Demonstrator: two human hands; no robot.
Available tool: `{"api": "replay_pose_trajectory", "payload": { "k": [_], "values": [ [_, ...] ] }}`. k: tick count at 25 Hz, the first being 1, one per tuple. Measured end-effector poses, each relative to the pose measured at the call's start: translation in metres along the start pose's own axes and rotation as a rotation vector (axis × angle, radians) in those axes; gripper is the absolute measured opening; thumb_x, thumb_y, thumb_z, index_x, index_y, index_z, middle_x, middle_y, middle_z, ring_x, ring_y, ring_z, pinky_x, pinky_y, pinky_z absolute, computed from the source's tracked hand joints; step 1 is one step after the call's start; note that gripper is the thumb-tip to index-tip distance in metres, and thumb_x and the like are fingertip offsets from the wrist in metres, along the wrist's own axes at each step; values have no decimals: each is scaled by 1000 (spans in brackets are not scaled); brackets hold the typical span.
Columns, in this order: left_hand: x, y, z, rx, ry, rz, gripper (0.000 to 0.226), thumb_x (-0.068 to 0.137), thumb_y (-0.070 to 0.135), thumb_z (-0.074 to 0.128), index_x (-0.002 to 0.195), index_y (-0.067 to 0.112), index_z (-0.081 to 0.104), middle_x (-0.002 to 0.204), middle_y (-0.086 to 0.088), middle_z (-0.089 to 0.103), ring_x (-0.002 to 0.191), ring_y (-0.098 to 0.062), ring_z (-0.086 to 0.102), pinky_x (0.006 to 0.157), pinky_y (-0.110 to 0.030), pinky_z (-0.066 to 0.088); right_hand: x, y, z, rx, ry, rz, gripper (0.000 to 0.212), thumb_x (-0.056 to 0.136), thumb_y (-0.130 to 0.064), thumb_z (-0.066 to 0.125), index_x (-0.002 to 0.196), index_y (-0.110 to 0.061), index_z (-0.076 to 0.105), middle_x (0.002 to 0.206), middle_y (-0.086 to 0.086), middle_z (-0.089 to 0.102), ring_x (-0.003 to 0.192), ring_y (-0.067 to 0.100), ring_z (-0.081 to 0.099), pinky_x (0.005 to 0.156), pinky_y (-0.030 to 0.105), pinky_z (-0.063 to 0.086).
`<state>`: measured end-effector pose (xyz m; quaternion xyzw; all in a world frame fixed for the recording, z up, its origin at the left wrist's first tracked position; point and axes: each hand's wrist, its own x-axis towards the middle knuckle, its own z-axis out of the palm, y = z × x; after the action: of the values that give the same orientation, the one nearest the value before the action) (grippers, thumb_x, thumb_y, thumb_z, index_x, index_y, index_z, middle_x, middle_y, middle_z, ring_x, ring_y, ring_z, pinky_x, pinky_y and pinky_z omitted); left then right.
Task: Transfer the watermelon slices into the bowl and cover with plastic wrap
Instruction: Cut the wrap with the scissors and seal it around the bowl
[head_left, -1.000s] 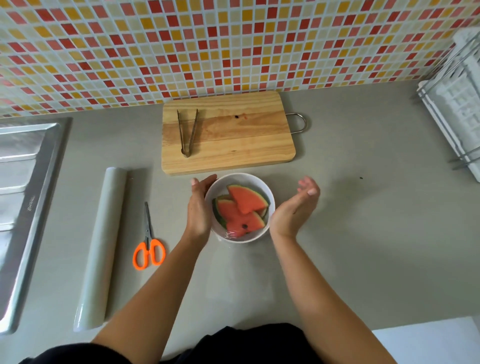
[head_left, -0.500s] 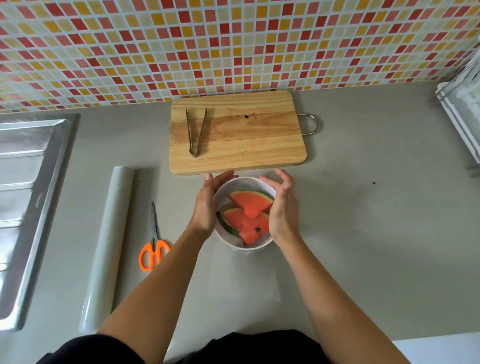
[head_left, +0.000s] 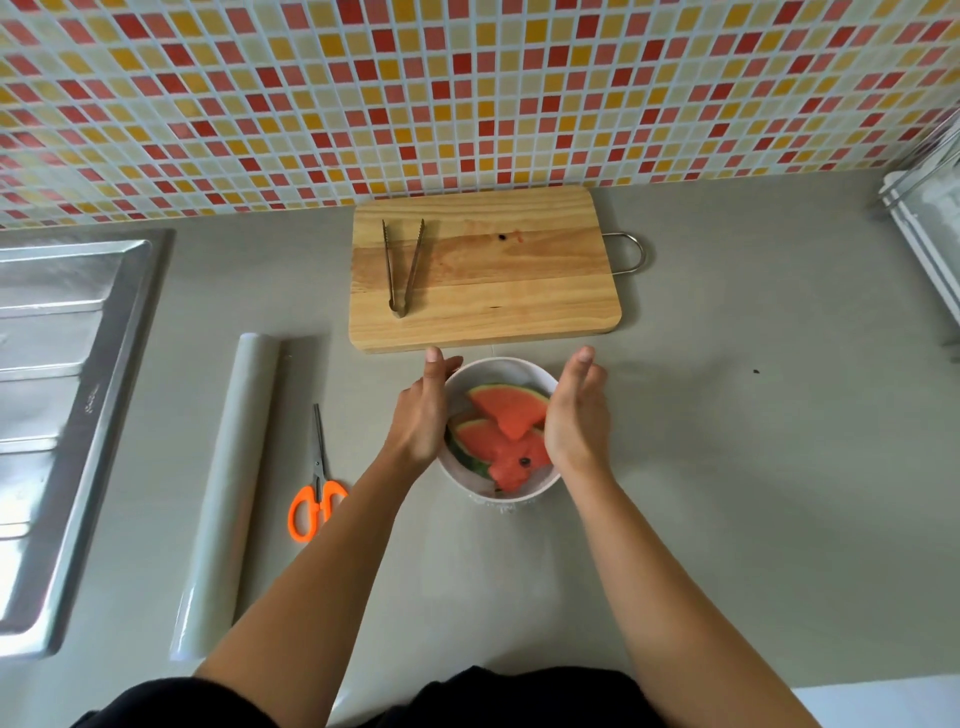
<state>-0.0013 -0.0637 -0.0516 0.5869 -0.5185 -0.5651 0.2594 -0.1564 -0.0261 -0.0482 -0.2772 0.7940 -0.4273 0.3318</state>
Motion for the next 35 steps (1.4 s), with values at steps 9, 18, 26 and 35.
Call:
{"api": "replay_pose_trajectory", "payload": {
  "k": [9,18,26,35],
  "values": [
    [11,9,6,-79,-118,120,65,84,74,16,110,42,66,119,8,66,116,-14,57,105,-47,41,-4,12,-7,194,-245,-244,70,73,-83,10,112,-45,53,117,-18,60,114,4,54,97,19,42],
    [-3,14,15,-20,49,6,72,90,67,9,109,33,69,106,-1,69,102,-18,62,92,-38,50,3,8,-4,-101,-121,-38,93,73,-77,-1,113,-20,60,106,11,67,102,31,59,83,31,40],
    [-26,-6,7,-243,55,71,66,88,63,11,133,31,48,139,8,50,129,-12,45,109,-38,35,-47,25,-21,383,-98,-187,97,71,-84,13,131,-15,45,124,-12,51,110,-15,48,85,-2,35],
    [-44,-29,15,-345,291,118,50,89,63,17,125,46,48,140,15,47,133,-4,38,115,-33,24,14,-10,-22,484,14,-399,92,77,-79,13,138,-13,35,146,4,39,136,8,32,108,13,21]
  ]
}}
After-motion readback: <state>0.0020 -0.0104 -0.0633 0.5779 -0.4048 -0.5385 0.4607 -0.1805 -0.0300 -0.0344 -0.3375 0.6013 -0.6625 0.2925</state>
